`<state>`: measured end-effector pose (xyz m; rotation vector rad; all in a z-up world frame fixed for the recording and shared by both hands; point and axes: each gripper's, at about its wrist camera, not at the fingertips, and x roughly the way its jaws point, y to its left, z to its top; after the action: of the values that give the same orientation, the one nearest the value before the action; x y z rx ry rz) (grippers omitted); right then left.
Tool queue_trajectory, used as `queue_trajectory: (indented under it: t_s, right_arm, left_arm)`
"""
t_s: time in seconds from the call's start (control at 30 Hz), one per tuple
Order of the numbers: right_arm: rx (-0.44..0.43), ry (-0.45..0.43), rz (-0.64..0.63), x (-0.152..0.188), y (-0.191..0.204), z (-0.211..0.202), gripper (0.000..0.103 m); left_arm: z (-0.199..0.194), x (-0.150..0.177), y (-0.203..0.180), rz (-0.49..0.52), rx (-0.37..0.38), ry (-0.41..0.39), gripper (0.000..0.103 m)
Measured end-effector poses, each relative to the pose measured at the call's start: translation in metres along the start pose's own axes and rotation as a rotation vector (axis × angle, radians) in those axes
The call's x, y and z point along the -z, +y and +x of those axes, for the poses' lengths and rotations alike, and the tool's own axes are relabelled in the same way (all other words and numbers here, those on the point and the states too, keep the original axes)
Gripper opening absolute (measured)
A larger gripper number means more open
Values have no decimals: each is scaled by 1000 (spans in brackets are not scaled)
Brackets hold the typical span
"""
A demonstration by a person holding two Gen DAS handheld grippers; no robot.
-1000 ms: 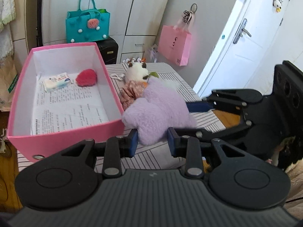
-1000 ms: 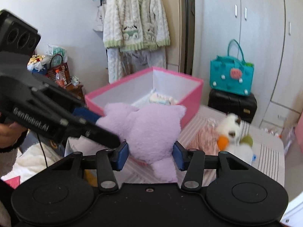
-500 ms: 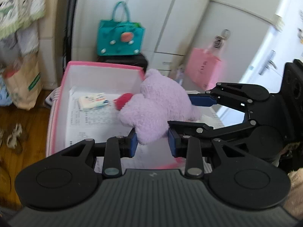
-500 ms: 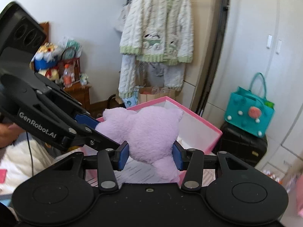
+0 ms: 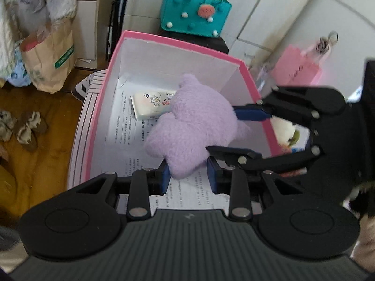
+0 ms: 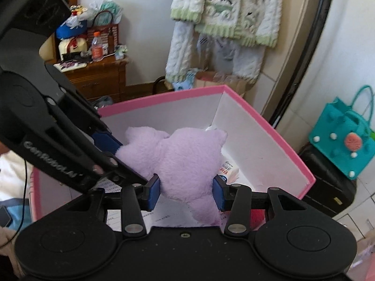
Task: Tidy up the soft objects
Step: 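Carry the lilac plush over the pink box with the left tool, then open the left tool to drop the lilac plush into the box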
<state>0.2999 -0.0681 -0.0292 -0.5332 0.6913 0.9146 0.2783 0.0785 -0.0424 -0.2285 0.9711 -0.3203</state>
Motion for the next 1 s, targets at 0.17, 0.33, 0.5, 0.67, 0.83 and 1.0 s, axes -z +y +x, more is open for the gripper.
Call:
queue_trajectory:
  t_s: [0.17, 0.33, 0.5, 0.67, 0.83, 1.0]
  right_arm:
    - [-58, 39, 36, 1, -20, 15, 51]
    - [-66, 83, 41, 0, -33, 32, 51]
    - [-38, 160, -100, -8, -26, 46, 51]
    - [-51, 214, -176, -12, -17, 54, 53]
    - [40, 193, -184, -14, -14, 42, 62]
    - [124, 158, -63, -11, -15, 4, 68]
  left_arm:
    - [16, -13, 1, 69, 2, 92, 30]
    - [18, -20, 9, 61, 37, 125, 30]
    - [12, -20, 10, 83, 34, 91, 30]
    - [14, -22, 9, 97, 26, 84, 30]
    - [17, -22, 3, 113, 6, 58, 30]
    - [0, -15, -2, 138, 4, 22, 31]
